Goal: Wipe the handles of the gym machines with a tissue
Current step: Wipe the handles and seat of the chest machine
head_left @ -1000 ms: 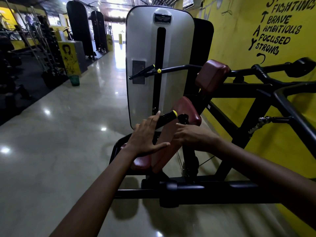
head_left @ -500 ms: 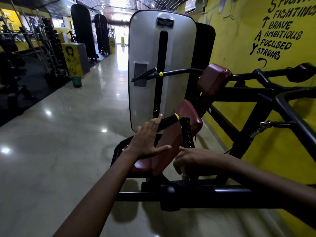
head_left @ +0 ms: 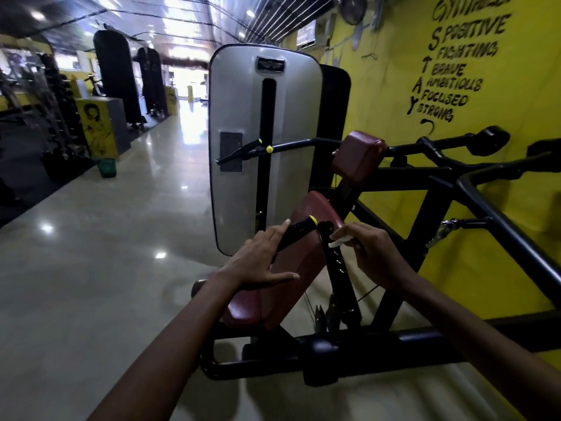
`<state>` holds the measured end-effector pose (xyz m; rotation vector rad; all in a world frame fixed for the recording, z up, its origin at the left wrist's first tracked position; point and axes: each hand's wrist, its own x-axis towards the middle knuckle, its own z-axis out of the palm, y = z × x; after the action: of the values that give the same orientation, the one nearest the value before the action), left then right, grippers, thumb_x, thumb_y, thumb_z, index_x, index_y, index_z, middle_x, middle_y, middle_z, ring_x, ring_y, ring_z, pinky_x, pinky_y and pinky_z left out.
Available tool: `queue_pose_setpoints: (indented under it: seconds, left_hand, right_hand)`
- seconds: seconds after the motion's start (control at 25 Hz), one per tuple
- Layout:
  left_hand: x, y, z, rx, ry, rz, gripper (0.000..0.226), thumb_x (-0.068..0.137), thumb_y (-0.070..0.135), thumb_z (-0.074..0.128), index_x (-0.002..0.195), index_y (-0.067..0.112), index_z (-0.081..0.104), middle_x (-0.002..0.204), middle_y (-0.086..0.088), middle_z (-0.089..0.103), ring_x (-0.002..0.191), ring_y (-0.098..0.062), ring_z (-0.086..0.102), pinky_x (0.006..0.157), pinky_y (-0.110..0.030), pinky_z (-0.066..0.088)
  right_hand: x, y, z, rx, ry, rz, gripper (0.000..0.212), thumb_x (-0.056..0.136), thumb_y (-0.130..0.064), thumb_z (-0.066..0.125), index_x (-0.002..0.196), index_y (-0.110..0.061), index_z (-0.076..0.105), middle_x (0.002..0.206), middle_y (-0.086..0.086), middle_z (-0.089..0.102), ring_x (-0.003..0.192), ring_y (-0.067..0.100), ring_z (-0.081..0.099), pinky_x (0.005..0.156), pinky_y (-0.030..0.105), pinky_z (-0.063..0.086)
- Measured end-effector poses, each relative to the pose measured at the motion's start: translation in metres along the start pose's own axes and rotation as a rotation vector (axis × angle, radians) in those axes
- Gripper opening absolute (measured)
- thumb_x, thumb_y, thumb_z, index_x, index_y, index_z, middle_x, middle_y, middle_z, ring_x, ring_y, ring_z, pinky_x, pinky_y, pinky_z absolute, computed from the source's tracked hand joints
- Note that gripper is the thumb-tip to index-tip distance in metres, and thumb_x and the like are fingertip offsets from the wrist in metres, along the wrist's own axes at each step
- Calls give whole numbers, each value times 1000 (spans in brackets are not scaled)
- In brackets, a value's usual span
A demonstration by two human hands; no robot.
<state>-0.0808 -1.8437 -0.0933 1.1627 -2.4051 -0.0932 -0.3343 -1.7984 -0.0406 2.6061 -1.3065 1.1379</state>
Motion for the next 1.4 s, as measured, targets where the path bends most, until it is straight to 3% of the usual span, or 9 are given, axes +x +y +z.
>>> queue_pose_setpoints:
  seconds: [0.12, 0.2, 0.4, 0.56, 0.92, 1.12, 1.28, 1.4]
  left_hand:
    - [2, -9, -4, -24, -36, 108, 115, 72, 80, 51, 153, 20, -5, 151, -1, 24, 129, -20, 35, 105, -46, 38]
    - [2, -18, -9, -61, -89, 182, 115, 75, 73, 58, 152, 19, -7, 152, -1, 22, 129, -20, 34, 108, -43, 37]
    - [10, -46, -21, -133, -179, 367, 113, 76, 71, 58, 152, 21, -8, 152, 2, 19, 132, -18, 33, 106, -44, 38]
    - [27, -64, -27, -180, -183, 483, 99, 81, 70, 53, 153, 27, 0, 149, 5, 29, 129, -10, 35, 106, -36, 38]
    - [89, -92, -21, -275, -115, 727, 71, 92, 68, 17, 151, 28, 21, 142, 8, 43, 115, -6, 43, 95, -37, 41]
    - [159, -96, 5, -241, -145, 884, 77, 87, 75, 8, 149, 30, 12, 152, 3, 34, 129, -16, 40, 98, -36, 40]
    - [203, -80, 35, -210, -170, 1120, 78, 87, 74, 12, 151, 30, 9, 157, 7, 24, 133, -17, 37, 99, -41, 42]
    - [215, -68, 46, -271, -205, 1262, 79, 87, 70, 20, 152, 27, 10, 157, 6, 22, 136, -17, 35, 95, -33, 38]
  right_hand:
    - [-1, -12, 1, -106, 79, 115, 27, 79, 18, 57, 93, -3, 67, 95, 9, 68, 87, 17, 66, 72, 5, 47]
    - [-4, -27, 6, -144, 148, 215, 28, 79, 20, 57, 92, -2, 67, 93, 9, 68, 83, 9, 63, 68, -1, 41]
    - [-10, -65, 20, -222, 296, 414, 23, 80, 12, 60, 92, -5, 69, 89, 3, 69, 79, 6, 63, 65, 2, 41]
    - [-17, -70, 12, -282, 333, 514, 24, 82, 7, 62, 93, -12, 69, 92, -2, 70, 83, 10, 65, 64, 10, 46]
    - [11, -78, 27, -356, 372, 487, 23, 83, 9, 60, 95, -10, 68, 95, -1, 70, 87, 5, 64, 71, 7, 45]
    - [31, -90, 47, -457, 404, 498, 23, 83, 9, 60, 96, -9, 68, 95, 1, 70, 89, 4, 63, 72, 6, 42]
    - [52, -102, 69, -580, 461, 587, 20, 84, 7, 59, 94, -7, 69, 93, 2, 69, 87, 2, 60, 73, 4, 38]
    - [68, -114, 88, -679, 512, 707, 17, 85, -2, 56, 95, -8, 69, 94, 1, 69, 89, 7, 62, 76, 11, 44]
